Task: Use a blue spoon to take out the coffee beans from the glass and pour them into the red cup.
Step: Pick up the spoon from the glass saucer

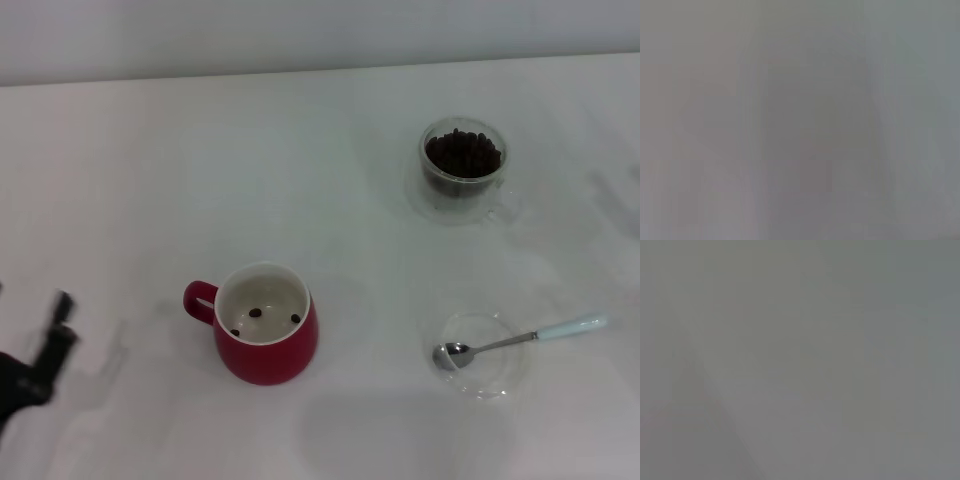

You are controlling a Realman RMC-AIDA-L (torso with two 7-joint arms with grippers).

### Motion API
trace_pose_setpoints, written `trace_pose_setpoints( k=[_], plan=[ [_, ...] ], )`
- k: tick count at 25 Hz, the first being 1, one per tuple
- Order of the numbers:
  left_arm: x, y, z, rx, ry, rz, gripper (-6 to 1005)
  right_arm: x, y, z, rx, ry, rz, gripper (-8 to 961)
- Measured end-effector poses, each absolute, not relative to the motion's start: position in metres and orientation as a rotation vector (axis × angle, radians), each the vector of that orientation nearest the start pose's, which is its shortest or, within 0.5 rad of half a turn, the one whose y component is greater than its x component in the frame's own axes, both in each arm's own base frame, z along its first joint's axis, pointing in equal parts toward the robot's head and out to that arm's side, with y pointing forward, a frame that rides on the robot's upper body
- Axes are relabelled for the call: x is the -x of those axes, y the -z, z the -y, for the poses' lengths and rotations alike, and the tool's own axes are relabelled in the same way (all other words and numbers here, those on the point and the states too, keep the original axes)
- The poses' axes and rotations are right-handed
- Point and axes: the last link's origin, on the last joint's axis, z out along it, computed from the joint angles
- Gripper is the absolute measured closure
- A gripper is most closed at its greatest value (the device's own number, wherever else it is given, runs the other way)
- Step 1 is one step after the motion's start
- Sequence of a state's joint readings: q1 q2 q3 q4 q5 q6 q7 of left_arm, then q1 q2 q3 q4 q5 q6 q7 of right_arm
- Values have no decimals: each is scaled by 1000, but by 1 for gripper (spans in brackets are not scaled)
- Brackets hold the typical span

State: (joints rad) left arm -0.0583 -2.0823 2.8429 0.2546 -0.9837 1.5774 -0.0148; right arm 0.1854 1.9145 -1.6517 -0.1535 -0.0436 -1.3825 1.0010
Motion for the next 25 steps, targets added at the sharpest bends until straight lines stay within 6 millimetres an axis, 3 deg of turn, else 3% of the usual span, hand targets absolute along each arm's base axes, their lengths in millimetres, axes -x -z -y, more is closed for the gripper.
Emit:
trace_pose_setpoints(
  k=[4, 10, 25],
  plan=[
    [342, 36, -177, 1598, 867, 569, 263, -407, -73, -224, 1512, -1187, -1112, 142],
    [353, 20, -181, 1446, 873, 617, 258, -417, -78, -183, 1527, -1249, -1298, 142],
    [352, 15, -193, 1391, 894, 626, 261, -422, -50, -149, 1652, -1135, -1585, 143]
  ],
)
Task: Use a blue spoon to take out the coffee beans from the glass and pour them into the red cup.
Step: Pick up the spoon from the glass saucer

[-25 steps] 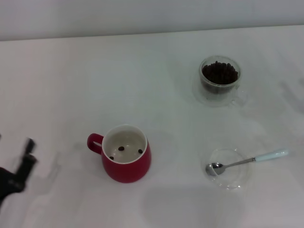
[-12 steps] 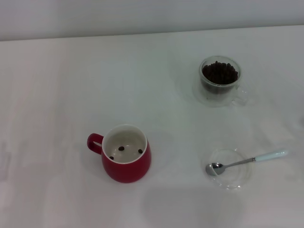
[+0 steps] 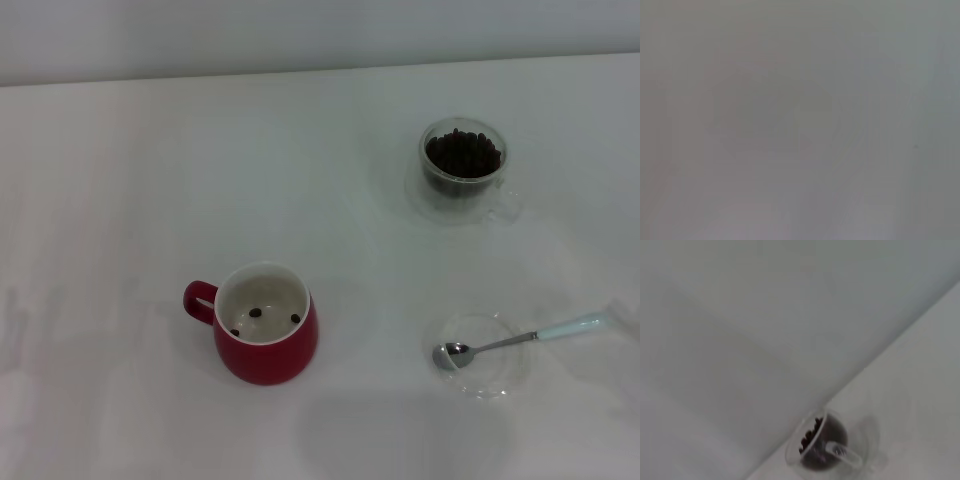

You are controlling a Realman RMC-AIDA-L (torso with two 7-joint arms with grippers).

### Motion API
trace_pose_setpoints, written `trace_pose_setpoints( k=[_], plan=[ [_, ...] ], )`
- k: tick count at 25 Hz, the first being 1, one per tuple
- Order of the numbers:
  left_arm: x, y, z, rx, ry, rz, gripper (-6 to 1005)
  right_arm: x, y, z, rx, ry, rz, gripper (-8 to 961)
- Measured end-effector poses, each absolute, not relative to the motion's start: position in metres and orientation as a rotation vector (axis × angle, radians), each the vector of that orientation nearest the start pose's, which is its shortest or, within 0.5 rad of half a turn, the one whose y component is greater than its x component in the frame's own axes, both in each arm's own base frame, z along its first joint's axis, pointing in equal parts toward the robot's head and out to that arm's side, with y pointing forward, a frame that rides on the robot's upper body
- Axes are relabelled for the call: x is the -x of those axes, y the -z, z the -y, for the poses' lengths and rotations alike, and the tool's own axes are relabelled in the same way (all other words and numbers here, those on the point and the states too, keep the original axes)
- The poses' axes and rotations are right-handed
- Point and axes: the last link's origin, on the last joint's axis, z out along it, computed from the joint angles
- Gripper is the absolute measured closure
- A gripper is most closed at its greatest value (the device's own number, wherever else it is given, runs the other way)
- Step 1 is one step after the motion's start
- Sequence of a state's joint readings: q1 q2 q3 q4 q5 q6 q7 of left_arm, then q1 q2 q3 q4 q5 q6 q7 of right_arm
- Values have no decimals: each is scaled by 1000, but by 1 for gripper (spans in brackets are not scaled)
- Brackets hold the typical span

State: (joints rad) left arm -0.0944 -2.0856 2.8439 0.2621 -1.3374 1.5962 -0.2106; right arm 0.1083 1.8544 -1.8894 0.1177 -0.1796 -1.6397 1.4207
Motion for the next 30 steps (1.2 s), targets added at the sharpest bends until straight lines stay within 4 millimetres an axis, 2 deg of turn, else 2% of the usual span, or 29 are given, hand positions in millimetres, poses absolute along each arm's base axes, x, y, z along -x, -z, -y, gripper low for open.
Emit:
trace_pose_setpoints(
  k=[6, 12, 26, 30],
  plan=[
    [349, 15, -202, 1394, 923, 632, 263, -419, -37, -151, 1719, -1089, -1630, 144],
    [347, 15, -205, 1398, 930, 631, 266, -413, -21, -163, 1809, -1030, -1671, 146],
    [347, 15, -206, 1404, 930, 626, 267, -407, -15, -171, 1866, -1015, -1695, 155],
    [346, 15, -207, 1407, 932, 624, 267, -405, -14, -175, 1887, -1016, -1696, 290]
  ],
)
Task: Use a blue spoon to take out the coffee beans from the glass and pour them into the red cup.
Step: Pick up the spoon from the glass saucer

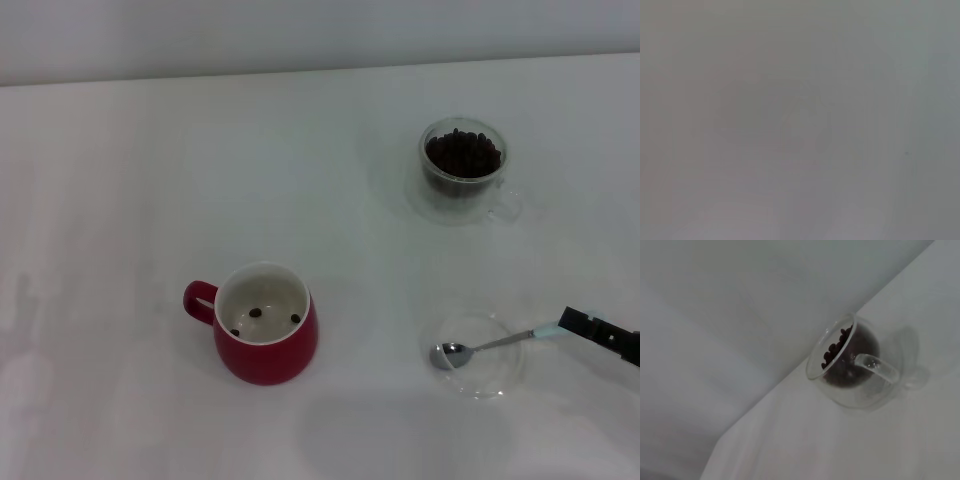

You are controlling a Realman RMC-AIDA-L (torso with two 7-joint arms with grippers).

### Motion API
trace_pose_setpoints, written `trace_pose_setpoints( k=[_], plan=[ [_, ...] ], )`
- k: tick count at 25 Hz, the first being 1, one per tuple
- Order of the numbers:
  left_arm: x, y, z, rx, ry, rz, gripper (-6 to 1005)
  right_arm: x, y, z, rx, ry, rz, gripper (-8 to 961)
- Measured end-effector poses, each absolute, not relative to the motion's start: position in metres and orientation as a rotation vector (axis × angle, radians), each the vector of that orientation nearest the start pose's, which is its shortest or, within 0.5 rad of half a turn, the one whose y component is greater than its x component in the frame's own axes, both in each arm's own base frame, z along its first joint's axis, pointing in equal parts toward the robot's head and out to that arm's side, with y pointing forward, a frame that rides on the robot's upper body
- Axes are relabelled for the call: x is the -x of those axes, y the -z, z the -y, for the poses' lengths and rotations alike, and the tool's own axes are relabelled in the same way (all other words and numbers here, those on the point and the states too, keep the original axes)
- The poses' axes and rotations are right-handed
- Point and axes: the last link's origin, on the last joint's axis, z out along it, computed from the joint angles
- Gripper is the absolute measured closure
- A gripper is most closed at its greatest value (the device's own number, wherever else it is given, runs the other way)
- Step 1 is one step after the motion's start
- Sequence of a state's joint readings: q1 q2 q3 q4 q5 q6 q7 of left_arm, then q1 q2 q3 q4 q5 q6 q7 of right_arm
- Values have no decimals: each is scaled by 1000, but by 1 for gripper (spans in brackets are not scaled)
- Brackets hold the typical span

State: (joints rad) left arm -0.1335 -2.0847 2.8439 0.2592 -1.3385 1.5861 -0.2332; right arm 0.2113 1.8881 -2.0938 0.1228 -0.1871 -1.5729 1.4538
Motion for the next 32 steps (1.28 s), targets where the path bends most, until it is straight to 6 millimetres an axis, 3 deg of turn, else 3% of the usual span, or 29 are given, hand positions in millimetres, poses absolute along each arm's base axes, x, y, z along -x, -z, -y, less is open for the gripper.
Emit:
trace_pose_setpoints(
  k=[4, 19, 26, 32],
  plan=[
    [346, 15, -207, 1407, 932, 624, 267, -404, -12, -176, 1902, -1008, -1712, 511],
    [346, 15, -207, 1407, 932, 624, 268, -404, -12, -177, 1900, -1002, -1716, 634],
    [345, 15, -209, 1408, 937, 621, 268, -402, -16, -180, 1920, -1013, -1696, 789],
    [344, 15, -210, 1411, 940, 618, 267, -401, -26, -184, 1957, -1025, -1660, 795]
  ],
)
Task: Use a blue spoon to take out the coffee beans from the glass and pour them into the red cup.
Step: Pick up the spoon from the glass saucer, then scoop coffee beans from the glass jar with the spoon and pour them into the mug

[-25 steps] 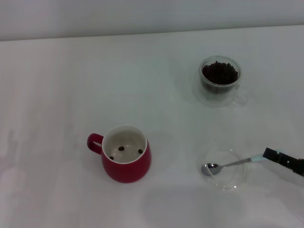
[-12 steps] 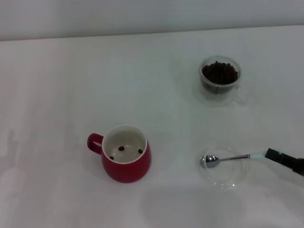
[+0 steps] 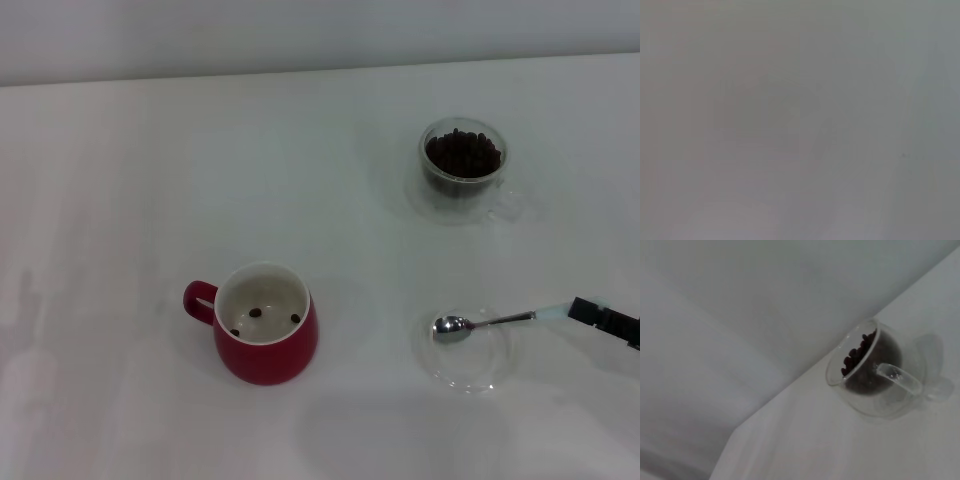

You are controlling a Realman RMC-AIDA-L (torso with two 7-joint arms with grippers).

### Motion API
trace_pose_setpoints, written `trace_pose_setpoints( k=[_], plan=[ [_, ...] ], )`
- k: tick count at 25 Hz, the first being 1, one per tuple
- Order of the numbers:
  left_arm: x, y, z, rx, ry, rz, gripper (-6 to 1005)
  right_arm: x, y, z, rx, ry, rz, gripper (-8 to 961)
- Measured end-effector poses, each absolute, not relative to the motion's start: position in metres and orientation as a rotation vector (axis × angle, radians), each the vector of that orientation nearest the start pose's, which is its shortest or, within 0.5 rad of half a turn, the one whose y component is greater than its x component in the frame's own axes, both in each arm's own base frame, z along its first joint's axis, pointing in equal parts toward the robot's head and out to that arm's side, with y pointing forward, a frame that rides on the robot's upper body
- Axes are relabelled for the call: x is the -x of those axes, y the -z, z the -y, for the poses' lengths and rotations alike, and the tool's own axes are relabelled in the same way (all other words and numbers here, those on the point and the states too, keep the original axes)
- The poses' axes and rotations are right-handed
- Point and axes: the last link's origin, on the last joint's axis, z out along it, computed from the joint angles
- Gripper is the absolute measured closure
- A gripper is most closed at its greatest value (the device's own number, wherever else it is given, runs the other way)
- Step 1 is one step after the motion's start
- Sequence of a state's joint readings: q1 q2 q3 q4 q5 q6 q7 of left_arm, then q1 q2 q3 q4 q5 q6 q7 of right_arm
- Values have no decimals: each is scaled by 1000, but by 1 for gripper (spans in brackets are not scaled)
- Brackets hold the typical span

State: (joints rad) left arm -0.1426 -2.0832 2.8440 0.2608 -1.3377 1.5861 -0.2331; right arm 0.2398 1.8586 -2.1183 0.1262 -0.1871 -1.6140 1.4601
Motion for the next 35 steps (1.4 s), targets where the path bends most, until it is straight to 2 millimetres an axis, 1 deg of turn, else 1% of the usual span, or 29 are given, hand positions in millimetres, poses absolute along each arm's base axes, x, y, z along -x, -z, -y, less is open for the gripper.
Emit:
trace_pose_setpoints(
  k=[6, 9, 15, 19, 23, 24, 25, 26, 27, 33, 35],
  plan=[
    [345, 15, -209, 1411, 936, 618, 267, -400, -35, -187, 1992, -1024, -1629, 814],
    [346, 14, -208, 1410, 932, 619, 266, -399, -39, -187, 2011, -1031, -1584, 813],
    [346, 14, -207, 1413, 933, 617, 267, -395, -51, -191, 2032, -1082, -1475, 814],
    [345, 15, -208, 1414, 937, 617, 267, -388, -64, -198, 2040, -1146, -1362, 814],
    [346, 15, -207, 1414, 933, 617, 267, -380, -80, -213, 2015, -1214, -1182, 815],
    [345, 15, -207, 1414, 935, 617, 267, -376, -86, -222, 2001, -1234, -1111, 815],
    [345, 15, -208, 1415, 937, 616, 267, -373, -88, -228, 2003, -1242, -1076, 815],
    [345, 15, -208, 1415, 938, 616, 267, -370, -90, -235, 2007, -1248, -1044, 815],
    [345, 15, -208, 1415, 938, 616, 267, -370, -90, -235, 2007, -1248, -1044, 815],
    [345, 15, -208, 1419, 936, 614, 266, -348, -100, -278, 2082, -1233, -869, 814],
    [345, 15, -208, 1419, 936, 615, 266, -341, -101, -289, 2118, -1212, -819, 814]
  ],
)
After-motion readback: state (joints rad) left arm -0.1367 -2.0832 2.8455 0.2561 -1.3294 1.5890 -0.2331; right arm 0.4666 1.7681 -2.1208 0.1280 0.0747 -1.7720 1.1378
